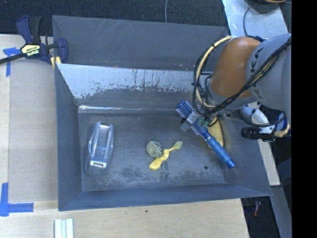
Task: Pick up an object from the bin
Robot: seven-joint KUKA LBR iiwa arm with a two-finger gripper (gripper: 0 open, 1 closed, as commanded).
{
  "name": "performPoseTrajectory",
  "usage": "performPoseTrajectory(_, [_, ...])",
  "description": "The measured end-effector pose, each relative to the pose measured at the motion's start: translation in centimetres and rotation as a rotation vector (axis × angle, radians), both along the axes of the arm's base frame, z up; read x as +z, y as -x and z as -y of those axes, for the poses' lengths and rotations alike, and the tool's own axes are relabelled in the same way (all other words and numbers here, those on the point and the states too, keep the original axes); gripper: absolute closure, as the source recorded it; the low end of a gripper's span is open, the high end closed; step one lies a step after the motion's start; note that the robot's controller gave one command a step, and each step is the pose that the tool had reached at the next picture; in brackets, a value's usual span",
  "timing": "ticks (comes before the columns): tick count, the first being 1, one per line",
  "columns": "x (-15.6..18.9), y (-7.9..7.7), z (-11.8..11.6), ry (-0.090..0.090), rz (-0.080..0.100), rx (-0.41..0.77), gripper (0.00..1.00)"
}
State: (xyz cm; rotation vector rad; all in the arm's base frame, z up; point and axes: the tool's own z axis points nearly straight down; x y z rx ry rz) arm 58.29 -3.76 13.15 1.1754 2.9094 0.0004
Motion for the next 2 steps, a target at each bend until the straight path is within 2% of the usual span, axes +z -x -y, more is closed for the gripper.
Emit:
performPoseTrajectory(1, [3.10, -0.18, 0.09, 0.001, 0.007, 0.002, 1.00])
performPoseTrajectory(2, [4.05, -0.28, 0.12, 0.002, 0.012, 0.003, 1.00])
